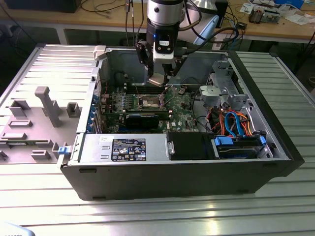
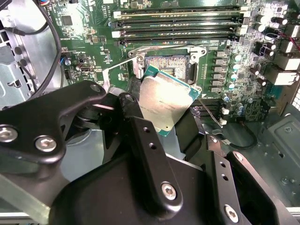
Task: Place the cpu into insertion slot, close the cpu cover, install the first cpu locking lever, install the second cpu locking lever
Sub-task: 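Place the cpu into insertion slot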
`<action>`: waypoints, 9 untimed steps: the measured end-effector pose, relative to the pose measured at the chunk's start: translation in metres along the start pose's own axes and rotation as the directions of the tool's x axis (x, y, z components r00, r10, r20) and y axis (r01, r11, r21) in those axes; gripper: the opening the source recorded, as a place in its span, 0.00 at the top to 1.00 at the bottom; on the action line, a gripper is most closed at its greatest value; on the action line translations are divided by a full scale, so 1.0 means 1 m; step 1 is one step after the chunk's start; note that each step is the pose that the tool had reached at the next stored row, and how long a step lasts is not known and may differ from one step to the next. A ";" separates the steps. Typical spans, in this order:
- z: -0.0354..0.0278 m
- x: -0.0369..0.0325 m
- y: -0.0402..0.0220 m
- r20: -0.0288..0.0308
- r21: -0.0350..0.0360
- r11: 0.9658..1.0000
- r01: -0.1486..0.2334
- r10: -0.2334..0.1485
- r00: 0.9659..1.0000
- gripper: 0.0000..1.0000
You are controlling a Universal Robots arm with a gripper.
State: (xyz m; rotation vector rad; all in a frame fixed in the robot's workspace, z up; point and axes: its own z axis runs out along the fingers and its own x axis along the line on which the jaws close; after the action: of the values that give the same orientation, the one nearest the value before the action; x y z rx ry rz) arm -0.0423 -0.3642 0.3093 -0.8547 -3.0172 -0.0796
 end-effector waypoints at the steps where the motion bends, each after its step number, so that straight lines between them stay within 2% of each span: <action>1: 0.0000 0.0000 0.0000 0.000 0.000 1.000 -0.002 0.002 1.000 0.45; 9: 0.0001 0.0000 0.0000 0.001 0.000 1.000 -0.016 0.016 1.000 0.45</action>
State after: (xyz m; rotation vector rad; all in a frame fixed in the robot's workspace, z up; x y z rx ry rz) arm -0.0423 -0.3642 0.3092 -0.8793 -3.0106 -0.0798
